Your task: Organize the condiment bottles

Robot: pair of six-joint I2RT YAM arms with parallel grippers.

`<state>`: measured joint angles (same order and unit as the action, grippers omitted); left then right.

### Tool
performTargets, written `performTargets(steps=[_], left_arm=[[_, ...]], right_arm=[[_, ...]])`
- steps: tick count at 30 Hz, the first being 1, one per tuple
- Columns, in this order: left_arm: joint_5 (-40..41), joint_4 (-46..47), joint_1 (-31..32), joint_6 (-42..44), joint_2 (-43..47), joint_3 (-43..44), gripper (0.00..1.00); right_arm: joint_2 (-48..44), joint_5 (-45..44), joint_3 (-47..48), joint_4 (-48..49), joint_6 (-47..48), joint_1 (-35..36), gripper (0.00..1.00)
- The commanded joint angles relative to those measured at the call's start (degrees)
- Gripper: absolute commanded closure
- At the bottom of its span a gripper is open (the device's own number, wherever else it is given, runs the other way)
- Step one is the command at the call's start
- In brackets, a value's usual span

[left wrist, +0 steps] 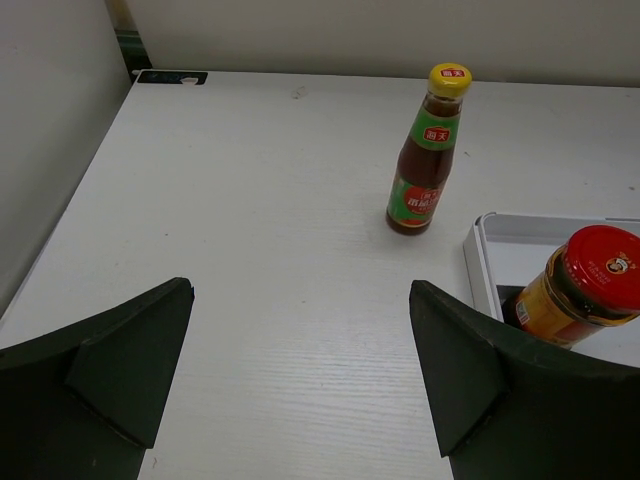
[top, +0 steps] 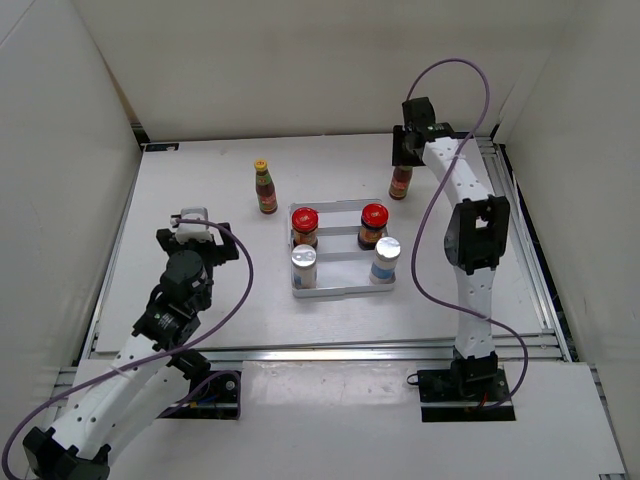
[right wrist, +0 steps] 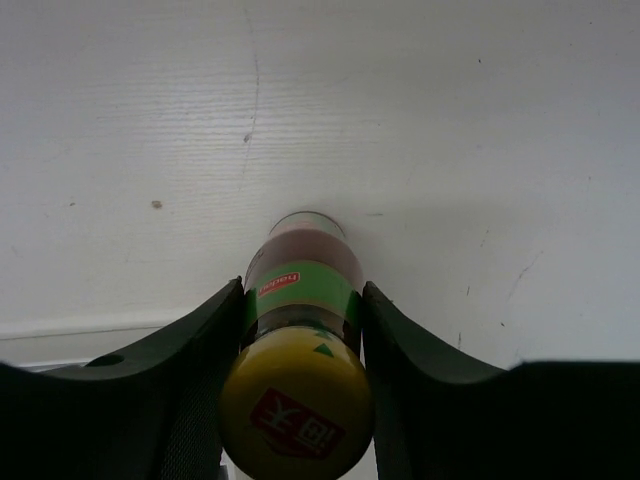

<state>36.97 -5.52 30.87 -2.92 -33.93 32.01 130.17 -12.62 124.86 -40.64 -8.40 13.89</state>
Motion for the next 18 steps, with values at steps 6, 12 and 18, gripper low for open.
performTargets(steps=[6, 12, 18], left_arm=[[0.91, 0.77, 0.15, 0.19, -0.87, -0.46, 0.00], [0.91, 0.77, 0.15, 0.19, -0.87, -0.46, 0.00], [0.91, 0.77, 0.15, 0.19, -2.01, -0.46, 0.00]], right_arm=[[-6.23, 0.67, -0.49, 1.36, 0.40, -0.71, 0.95], [-12.39, 0.67, -1.02, 1.36, 1.46, -0.18, 1.00], [-19.07, 0.66, -3.66, 1.36, 1.46, 2.72, 1.00]])
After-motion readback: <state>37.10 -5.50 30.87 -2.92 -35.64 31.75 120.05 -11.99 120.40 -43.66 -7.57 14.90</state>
